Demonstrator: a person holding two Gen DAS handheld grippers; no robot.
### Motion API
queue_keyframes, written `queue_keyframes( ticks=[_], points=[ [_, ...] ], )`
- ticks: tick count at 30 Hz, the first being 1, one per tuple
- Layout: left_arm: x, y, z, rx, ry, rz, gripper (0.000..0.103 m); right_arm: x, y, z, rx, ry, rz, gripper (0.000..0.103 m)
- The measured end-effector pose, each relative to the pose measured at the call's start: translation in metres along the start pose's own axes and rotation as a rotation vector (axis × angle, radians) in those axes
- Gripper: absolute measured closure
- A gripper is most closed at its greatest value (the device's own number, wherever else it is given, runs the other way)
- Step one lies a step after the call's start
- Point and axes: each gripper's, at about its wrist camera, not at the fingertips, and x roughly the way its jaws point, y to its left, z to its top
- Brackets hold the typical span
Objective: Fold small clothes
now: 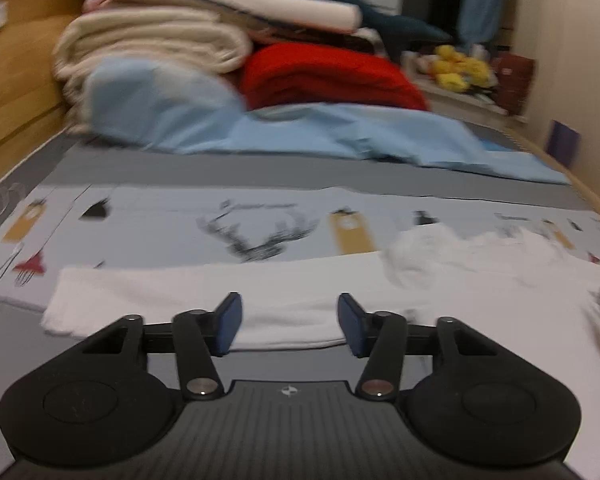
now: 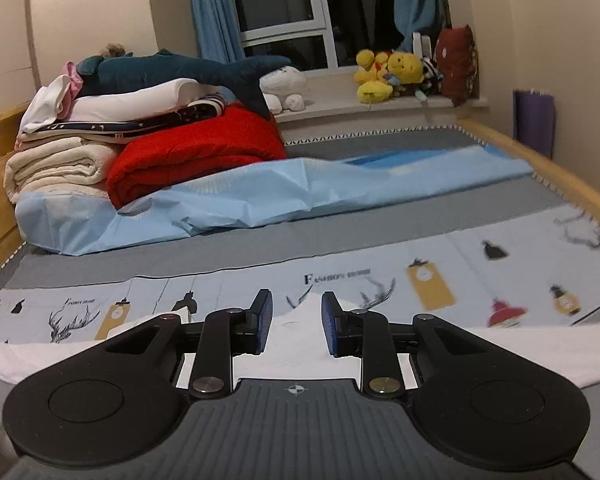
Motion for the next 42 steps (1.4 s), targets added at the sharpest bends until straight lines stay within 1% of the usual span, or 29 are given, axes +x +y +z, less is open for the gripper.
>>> queue_keyframes(
  ticks=[1,2,3,4,5,9,13,17,20,23,26,28,29,30,31,33,38,40,42],
  points=[
    [0.004,0.013,-0.002,-0.022,0.012,0.011,0.067,0.009,0.000,-0.005,0.020,0.020,-0.002,0.075],
    [0.009,0.026,-0.004,-0.039,0.018,0.026,0.070,0.021,0.001,-0.008,0.050,0.069,-0.016,0.075],
    [0.013,0.041,-0.007,-0.053,0.020,0.051,0.074,0.029,0.002,-0.010,0.086,0.091,-0.012,0.074],
    [0.017,0.053,-0.010,-0.063,0.016,0.075,0.077,0.034,0.004,-0.008,0.122,0.091,0.016,0.074],
    [0.019,0.064,-0.012,-0.073,0.012,0.096,0.078,0.037,0.008,-0.006,0.128,0.083,0.035,0.074],
    [0.031,0.114,-0.025,-0.136,0.001,0.214,0.079,0.044,0.030,0.001,0.039,0.062,0.065,0.074],
    [0.043,0.161,-0.035,-0.220,-0.012,0.316,0.078,0.049,0.039,0.004,0.018,0.072,0.093,0.074],
    [0.057,0.193,-0.039,-0.295,-0.018,0.374,0.077,0.057,0.042,0.002,0.009,0.095,0.092,0.074],
    [0.071,0.212,-0.044,-0.346,0.003,0.400,0.075,0.062,0.045,-0.002,-0.006,0.108,0.086,0.074],
    [0.086,0.222,-0.049,-0.385,0.030,0.425,0.068,0.067,0.048,-0.005,-0.023,0.127,0.083,0.074],
    [0.098,0.226,-0.051,-0.412,0.039,0.429,0.066,0.071,0.051,-0.010,-0.044,0.142,0.078,0.074],
    [0.101,0.225,-0.050,-0.424,0.033,0.438,0.068,0.073,0.052,-0.012,-0.054,0.148,0.076,0.074],
    [0.102,0.225,-0.047,-0.431,0.033,0.439,0.073,0.074,0.053,-0.012,-0.058,0.151,0.075,0.074],
    [0.103,0.223,-0.044,-0.435,0.032,0.428,0.093,0.074,0.053,-0.013,-0.062,0.154,0.075,0.074],
    [0.103,0.221,-0.041,-0.436,0.030,0.414,0.094,0.075,0.053,-0.013,-0.065,0.157,0.074,0.074],
    [0.101,0.209,-0.030,-0.401,0.016,0.436,0.096,0.074,0.054,-0.013,-0.065,0.161,0.073,0.074],
    [0.088,0.173,0.000,-0.358,-0.024,0.445,0.096,0.070,0.052,-0.012,-0.066,0.154,0.074,0.074],
    [0.078,0.148,0.017,-0.343,-0.053,0.409,0.096,0.068,0.051,-0.011,-0.067,0.156,0.064,0.074],
    [0.071,0.116,0.033,-0.300,-0.076,0.362,0.096,0.067,0.050,-0.010,-0.063,0.165,0.046,0.074]
  ],
)
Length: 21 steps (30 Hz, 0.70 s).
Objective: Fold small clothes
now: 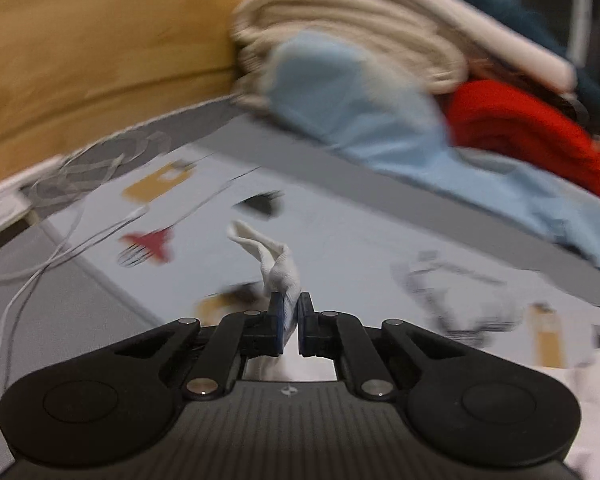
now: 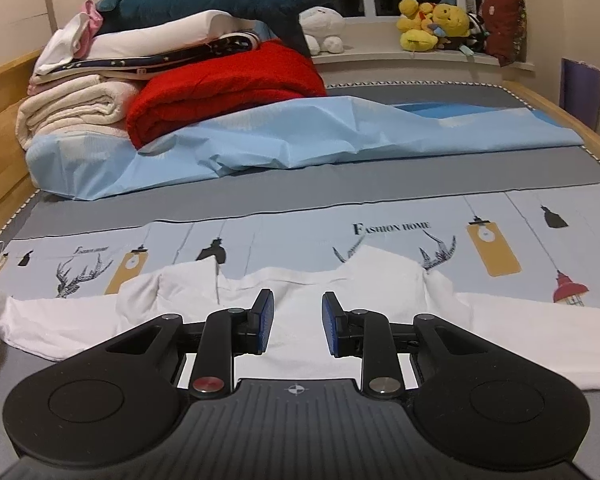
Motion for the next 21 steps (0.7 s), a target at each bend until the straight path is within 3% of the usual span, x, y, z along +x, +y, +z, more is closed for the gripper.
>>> queue_keyframes(
  ticks=[6,12,16,18,19,21],
  points=[
    [-0.061,-0.128,-0.003,0.116,-0.041,-0.226,0.097,-0.001,-0.013,-0.004,0.065,0.063,-0.047,0.074],
    [-0.136,-0.289,-0.043,0.194,-0.044,-0.526,0.097,-0.009,-0.039,-0.008,0.152,0.087,-0.066,0.074],
    [-0.184,-0.389,-0.094,0.224,0.051,-0.743,0.091,-0.011,-0.058,-0.009,0.213,0.087,-0.094,0.074],
    [-0.193,-0.419,-0.118,0.238,0.158,-0.808,0.080,-0.010,-0.068,-0.009,0.247,0.085,-0.106,0.074],
    [-0.198,-0.430,-0.126,0.255,0.193,-0.834,0.080,-0.010,-0.073,-0.008,0.265,0.083,-0.114,0.074],
    [-0.207,-0.436,-0.128,0.317,0.184,-0.848,0.080,-0.009,-0.082,-0.008,0.296,0.081,-0.120,0.074]
  ],
)
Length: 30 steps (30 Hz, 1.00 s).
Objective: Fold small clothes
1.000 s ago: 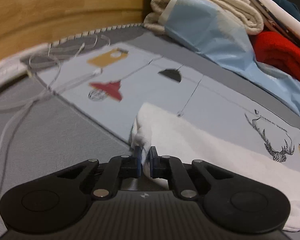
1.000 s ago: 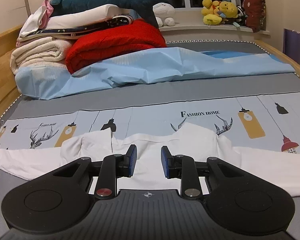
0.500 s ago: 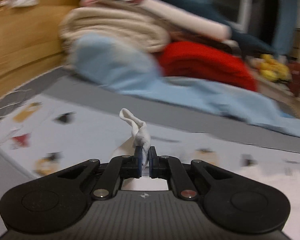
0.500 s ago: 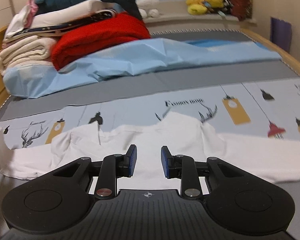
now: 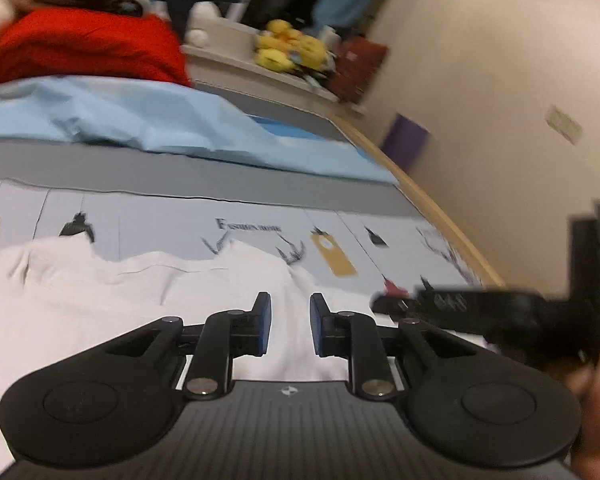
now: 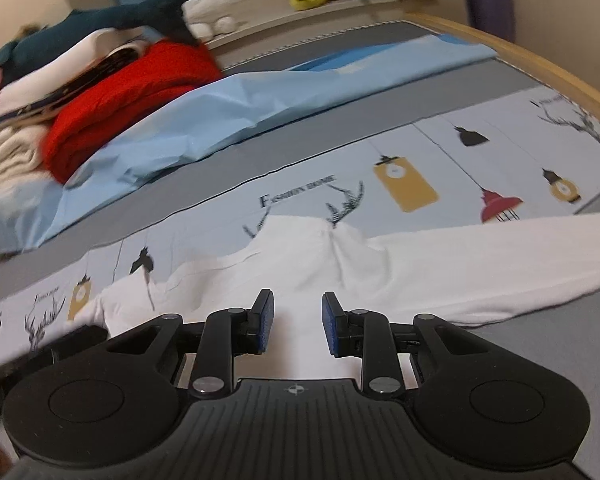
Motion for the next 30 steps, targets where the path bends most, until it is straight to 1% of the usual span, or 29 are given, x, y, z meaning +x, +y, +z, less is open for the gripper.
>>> queue_keyframes(
  ticks=[1,2,3,5,7,9,10,11,12,13,14,15,18,20,21,22,23,24,25,26,27,29,30],
  points=[
    [-0.004,0.001,0.004,0.029,-0.003,0.024,0.080,0.001,-0.003,0.001,0.014,0.003,0.001,0.074],
    [-0.009,0.009,0.010,0.037,-0.007,0.052,0.080,0.003,-0.006,0.001,0.025,0.007,0.004,0.074],
    [-0.015,0.020,0.017,0.026,-0.015,0.087,0.080,0.005,-0.009,0.001,0.033,0.010,0.010,0.074],
    [-0.031,0.051,0.033,-0.027,-0.027,0.171,0.080,0.013,-0.011,0.000,0.037,0.022,0.012,0.074],
    [-0.044,0.083,0.042,-0.062,-0.039,0.264,0.080,0.025,-0.011,-0.003,0.040,0.051,0.013,0.074],
    [-0.052,0.112,0.043,-0.087,-0.072,0.341,0.080,0.043,-0.012,-0.009,0.042,0.097,0.021,0.074],
    [-0.055,0.128,0.038,-0.109,-0.082,0.376,0.080,0.053,-0.012,-0.015,0.041,0.124,0.016,0.074],
    [-0.058,0.144,0.035,-0.139,-0.071,0.404,0.080,0.063,-0.012,-0.020,0.041,0.162,0.004,0.074],
    [-0.057,0.160,0.033,-0.181,-0.035,0.438,0.081,0.074,-0.013,-0.026,0.045,0.197,0.002,0.074],
    [-0.056,0.174,0.034,-0.229,-0.023,0.455,0.081,0.083,-0.013,-0.032,0.047,0.218,0.012,0.074],
    [-0.059,0.184,0.035,-0.256,-0.034,0.451,0.081,0.092,-0.011,-0.037,0.044,0.243,0.011,0.074],
    [-0.061,0.193,0.038,-0.266,-0.045,0.457,0.081,0.101,-0.009,-0.042,0.036,0.268,-0.002,0.074],
    [-0.062,0.209,0.046,-0.255,-0.070,0.497,0.081,0.122,0.001,-0.054,-0.029,0.289,-0.029,0.073],
    [-0.068,0.223,0.048,-0.272,-0.076,0.496,0.081,0.133,0.010,-0.060,-0.075,0.314,-0.053,0.073],
    [-0.067,0.227,0.049,-0.276,-0.078,0.498,0.081,0.136,0.018,-0.062,-0.118,0.298,-0.070,0.073],
    [-0.072,0.231,0.048,-0.275,-0.079,0.506,0.081,0.137,0.025,-0.064,-0.167,0.283,-0.086,0.085],
    [-0.078,0.235,0.048,-0.276,-0.079,0.517,0.081,0.137,0.033,-0.065,-0.213,0.269,-0.097,0.094],
    [-0.079,0.239,0.049,-0.282,-0.078,0.525,0.081,0.134,0.040,-0.065,-0.241,0.253,-0.087,0.095],
    [-0.078,0.244,0.050,-0.296,-0.081,0.529,0.081,0.130,0.044,-0.063,-0.240,0.236,-0.054,0.096],
    [-0.096,0.244,0.046,-0.306,-0.087,0.529,0.081,0.124,0.047,-0.058,-0.226,0.210,-0.012,0.096],
    [-0.097,0.246,0.046,-0.315,-0.091,0.529,0.081,0.114,0.050,-0.052,-0.211,0.171,0.030,0.096],
    [-0.099,0.250,0.047,-0.321,-0.099,0.536,0.081,0.086,0.056,-0.034,-0.180,0.060,0.136,0.097],
    [-0.100,0.250,0.048,-0.321,-0.101,0.539,0.081,0.067,0.055,-0.021,-0.159,-0.014,0.204,0.097]
  ],
)
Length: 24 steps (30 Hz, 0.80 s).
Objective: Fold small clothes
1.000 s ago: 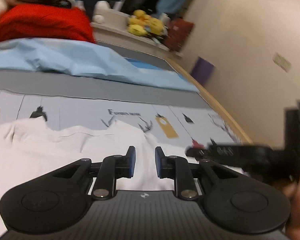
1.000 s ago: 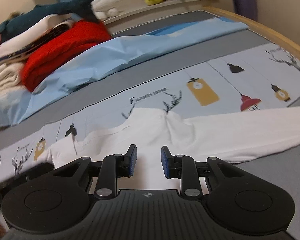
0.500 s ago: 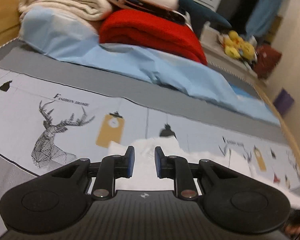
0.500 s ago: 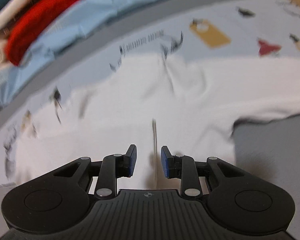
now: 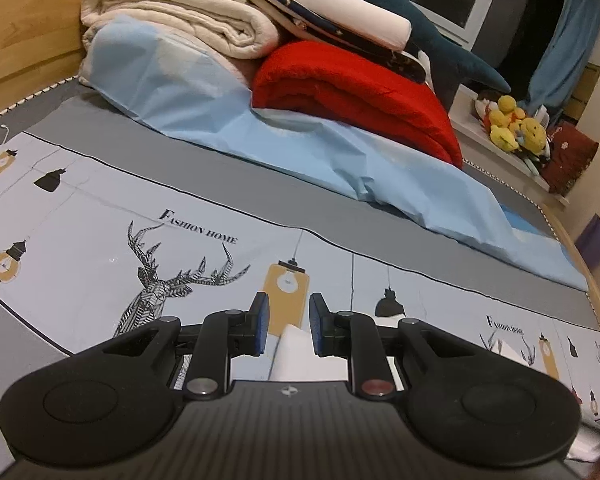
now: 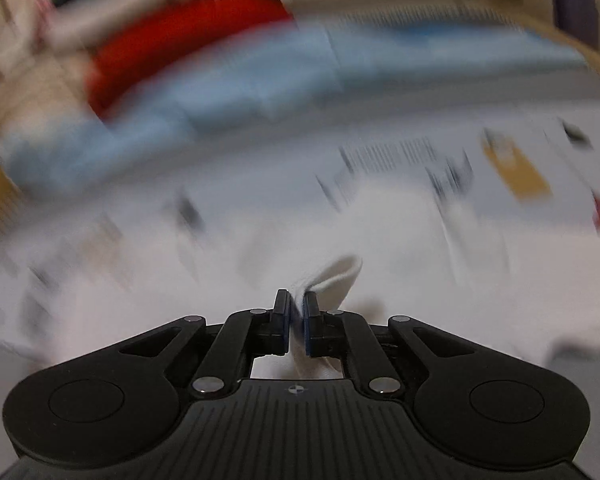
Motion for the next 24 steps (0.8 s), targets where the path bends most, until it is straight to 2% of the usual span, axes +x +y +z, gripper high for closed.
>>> queue_keyframes(
  ticks=[2,3,4,6,7,9,12,16,19,24],
  points=[
    [0.002,0.001,0.000,0.002,0.002,0.003,0.081,-0.038,-0.004,0.023,0.012,-0.150,0.091,0.097],
    [0.003,0.001,0.000,0.005,0.006,0.002,0.081,-0.051,-0.011,0.031,0.001,-0.205,0.084,0.097],
    [0.005,-0.001,-0.001,0.012,0.011,0.001,0.081,-0.054,-0.026,0.036,0.003,-0.205,0.008,0.097],
    [0.009,-0.005,-0.002,0.029,0.020,0.000,0.081,-0.035,-0.077,0.032,0.114,-0.083,-0.205,0.097],
    [0.013,-0.007,-0.003,0.037,0.025,0.000,0.081,-0.027,-0.100,0.025,0.177,-0.034,-0.273,0.097],
    [0.020,-0.011,-0.005,0.041,0.037,0.001,0.081,-0.024,-0.128,0.017,0.219,-0.009,-0.322,0.097],
    [0.032,-0.019,-0.010,0.037,0.065,-0.015,0.081,-0.025,-0.132,0.021,0.138,-0.030,-0.300,0.097],
    [0.052,-0.036,-0.021,0.038,0.134,-0.065,0.080,-0.018,-0.146,0.024,0.173,-0.013,-0.299,0.097],
    [0.073,-0.048,-0.032,0.036,0.197,-0.105,0.080,-0.016,-0.143,0.024,0.168,-0.010,-0.294,0.097],
    [0.110,-0.067,-0.047,0.023,0.251,-0.134,0.075,-0.018,-0.136,0.022,0.147,-0.006,-0.283,0.097]
  ],
)
